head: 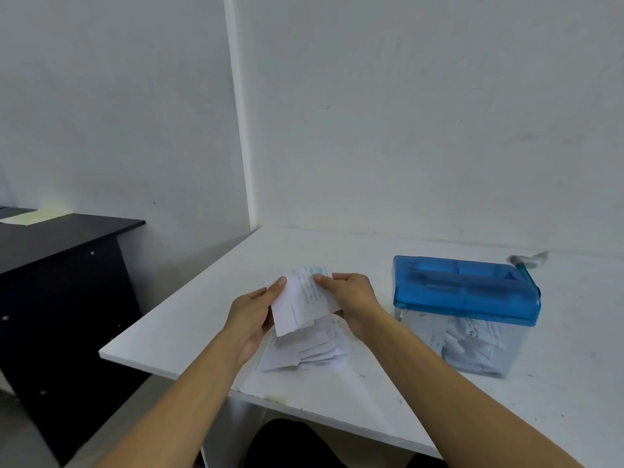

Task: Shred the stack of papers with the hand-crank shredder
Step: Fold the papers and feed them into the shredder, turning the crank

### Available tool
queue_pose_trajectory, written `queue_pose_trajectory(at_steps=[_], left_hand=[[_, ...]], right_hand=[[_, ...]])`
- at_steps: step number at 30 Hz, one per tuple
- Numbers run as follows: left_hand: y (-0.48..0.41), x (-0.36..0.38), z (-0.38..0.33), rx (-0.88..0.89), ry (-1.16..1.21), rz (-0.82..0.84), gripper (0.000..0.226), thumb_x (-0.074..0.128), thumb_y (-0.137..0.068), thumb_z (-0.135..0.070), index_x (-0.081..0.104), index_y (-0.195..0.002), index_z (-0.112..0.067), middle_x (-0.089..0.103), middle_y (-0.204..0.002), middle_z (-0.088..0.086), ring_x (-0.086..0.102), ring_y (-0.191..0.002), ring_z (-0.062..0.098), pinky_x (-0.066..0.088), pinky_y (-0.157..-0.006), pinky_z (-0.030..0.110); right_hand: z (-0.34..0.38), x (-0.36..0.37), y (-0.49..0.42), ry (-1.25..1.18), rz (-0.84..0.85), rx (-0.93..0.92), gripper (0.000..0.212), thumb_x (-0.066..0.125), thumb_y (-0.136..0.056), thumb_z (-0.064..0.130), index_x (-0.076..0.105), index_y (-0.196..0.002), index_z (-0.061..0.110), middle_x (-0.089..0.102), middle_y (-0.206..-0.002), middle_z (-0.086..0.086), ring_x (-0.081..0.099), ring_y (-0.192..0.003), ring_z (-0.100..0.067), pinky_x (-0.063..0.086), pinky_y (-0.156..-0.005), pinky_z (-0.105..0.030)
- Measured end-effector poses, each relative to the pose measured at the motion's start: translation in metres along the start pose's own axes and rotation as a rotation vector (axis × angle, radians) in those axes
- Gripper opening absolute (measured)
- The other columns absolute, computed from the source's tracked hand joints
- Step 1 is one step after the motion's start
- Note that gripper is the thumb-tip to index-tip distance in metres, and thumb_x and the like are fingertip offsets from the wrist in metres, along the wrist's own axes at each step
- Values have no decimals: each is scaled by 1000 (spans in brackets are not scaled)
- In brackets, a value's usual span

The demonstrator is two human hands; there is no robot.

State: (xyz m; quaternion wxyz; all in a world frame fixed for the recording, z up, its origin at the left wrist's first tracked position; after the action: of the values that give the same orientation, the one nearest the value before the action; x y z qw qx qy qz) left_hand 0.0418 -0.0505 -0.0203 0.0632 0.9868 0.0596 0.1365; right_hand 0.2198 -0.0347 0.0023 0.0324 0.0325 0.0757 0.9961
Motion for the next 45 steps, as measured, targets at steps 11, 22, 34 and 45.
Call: queue_pose_trajectory(at_steps=[11,22,34,45], left_hand=[[-11,-14,8,26,-1235,-191,61,75,-83,-53,53,-121,-11,54,-120,8,59,-105,26,43,-76,35],[54,176,-105,367,-444,249,47,23,-106,-55,57,-116,-24,64,-102,-1,59,-87,14,53,-79,30],[52,272,-71,568,-701,451,19,69,-93,-12,65,-112,-17,69,-102,-8,65,-92,10,50,-82,23],[36,268,-44,601,-806,521,22,78,-87,-17,71,-107,-18,74,-100,-7,70,-93,8,56,-91,29]], right_hand=[[81,-14,20,-361,21,-232,9,65,-95,12,67,-103,10,71,-106,-10,67,-87,-20,57,-72,-28],[125,-88,60,153,-106,-533,18,51,-99,17,65,-110,18,70,-103,-2,67,-97,-21,56,-84,-36],[130,-204,74,488,-383,-553,21,47,-102,16,63,-116,16,69,-108,0,67,-97,-20,57,-77,-29],[96,-231,71,708,-342,-509,19,66,-94,20,66,-113,16,70,-107,4,68,-95,-18,58,-78,-25]])
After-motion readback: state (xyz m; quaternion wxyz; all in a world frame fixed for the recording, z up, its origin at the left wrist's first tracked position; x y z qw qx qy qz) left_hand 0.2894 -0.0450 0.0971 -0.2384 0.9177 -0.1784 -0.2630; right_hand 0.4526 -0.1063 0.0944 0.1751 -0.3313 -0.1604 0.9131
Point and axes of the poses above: each hand's wrist, its own y-axis away from the middle knuckle, its own x-axis out of the palm, z = x × y, the point moved 5 cm from there along -y, towards the middle knuckle
